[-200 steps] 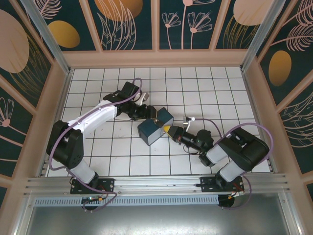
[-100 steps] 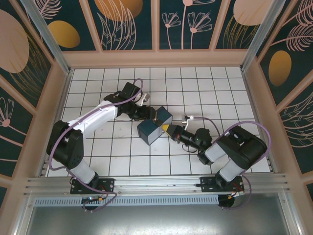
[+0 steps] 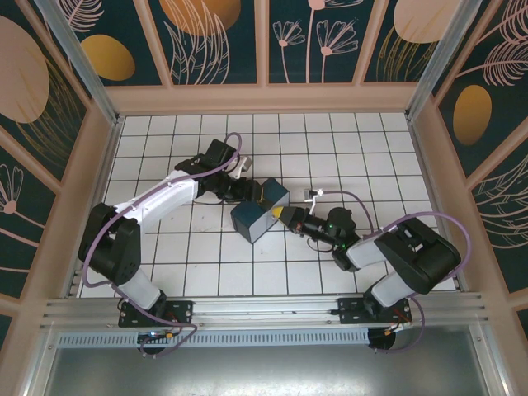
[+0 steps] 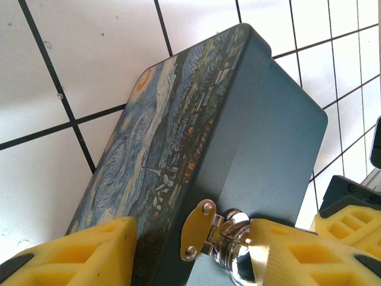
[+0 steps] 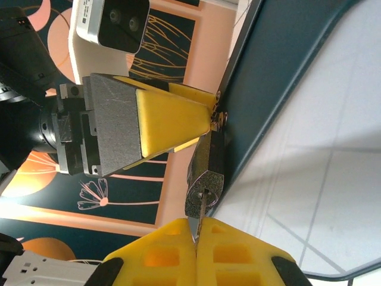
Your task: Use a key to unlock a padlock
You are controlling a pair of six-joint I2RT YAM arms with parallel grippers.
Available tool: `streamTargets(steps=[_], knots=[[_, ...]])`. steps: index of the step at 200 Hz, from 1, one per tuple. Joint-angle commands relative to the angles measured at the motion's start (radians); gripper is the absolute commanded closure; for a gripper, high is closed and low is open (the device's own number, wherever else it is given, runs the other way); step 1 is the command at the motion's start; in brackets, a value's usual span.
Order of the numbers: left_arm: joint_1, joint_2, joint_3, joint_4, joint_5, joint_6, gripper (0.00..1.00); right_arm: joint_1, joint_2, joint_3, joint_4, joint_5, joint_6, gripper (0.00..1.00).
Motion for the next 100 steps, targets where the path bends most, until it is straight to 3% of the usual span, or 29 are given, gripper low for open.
streamTargets(steps=[1, 78, 100], knots=[[-0.04, -0.01, -0.011, -0.016, 0.104, 0.013, 0.49, -0.008, 0.021, 0.062, -0.075, -0.024, -0.042, 0.99], [-0.055, -0.016, -0.016, -0.001, 0.133, -0.009, 0.51, -0.017, 0.09, 0.087, -0.058, -0.01, 0.075, 0.95], [-0.057, -0.019, -0.015, -0.001, 0.13, 0.0, 0.52, -0.043, 0.064, 0.094, -0.178, -0.052, -0.003, 0.95]])
